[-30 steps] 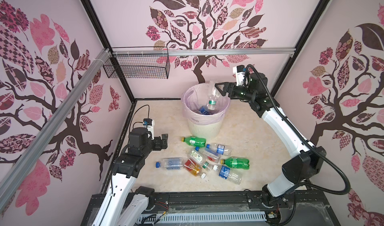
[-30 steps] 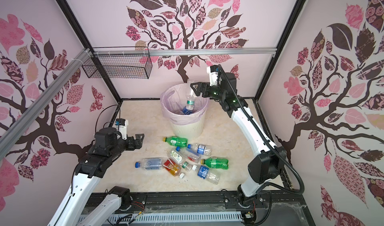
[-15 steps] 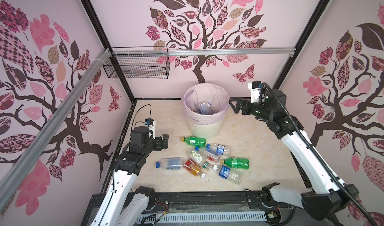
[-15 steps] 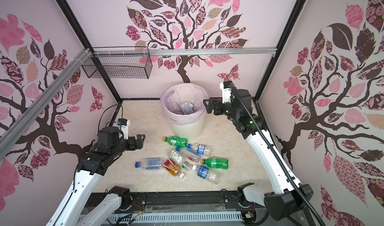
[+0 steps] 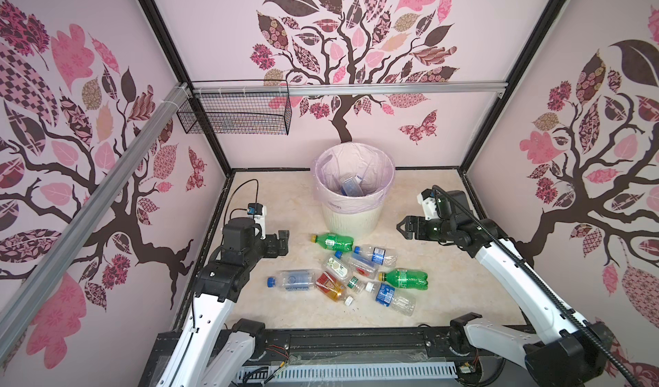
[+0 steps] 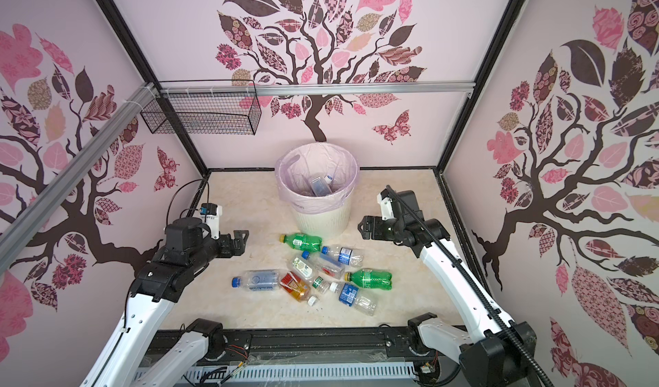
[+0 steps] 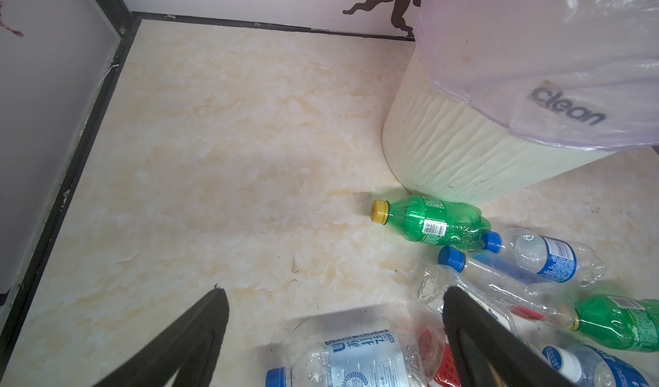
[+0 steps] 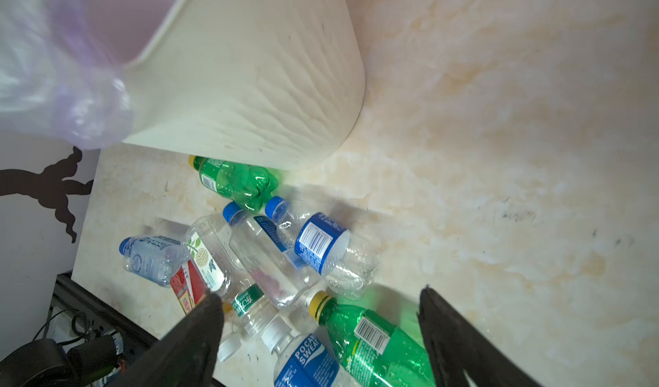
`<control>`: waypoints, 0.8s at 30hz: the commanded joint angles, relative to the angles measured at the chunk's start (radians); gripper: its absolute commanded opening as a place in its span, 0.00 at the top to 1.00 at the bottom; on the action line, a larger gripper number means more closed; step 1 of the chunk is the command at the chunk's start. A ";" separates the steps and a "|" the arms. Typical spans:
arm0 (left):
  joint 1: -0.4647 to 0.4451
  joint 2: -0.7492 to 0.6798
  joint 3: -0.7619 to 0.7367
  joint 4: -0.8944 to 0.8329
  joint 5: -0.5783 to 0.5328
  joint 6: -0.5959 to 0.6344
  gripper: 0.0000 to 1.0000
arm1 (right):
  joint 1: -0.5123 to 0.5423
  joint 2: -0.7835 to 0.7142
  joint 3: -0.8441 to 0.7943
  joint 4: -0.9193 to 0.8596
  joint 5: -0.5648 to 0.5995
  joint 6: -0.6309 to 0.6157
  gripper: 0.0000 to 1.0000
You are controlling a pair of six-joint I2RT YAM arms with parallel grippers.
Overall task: Throw the plastic bottles in the bin
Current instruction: 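Move the right gripper back down to the clear blue-labelled water bottle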
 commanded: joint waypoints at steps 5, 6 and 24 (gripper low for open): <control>0.001 -0.034 -0.003 0.022 -0.018 -0.012 0.03 | 0.006 -0.082 -0.154 0.007 -0.126 0.094 0.18; 0.001 -0.033 -0.007 0.024 -0.017 -0.014 0.03 | 0.005 -0.081 -0.166 0.005 -0.107 0.083 0.18; 0.001 -0.054 -0.048 0.063 -0.003 -0.056 0.03 | 0.015 0.105 -0.274 0.340 -0.011 -0.034 0.20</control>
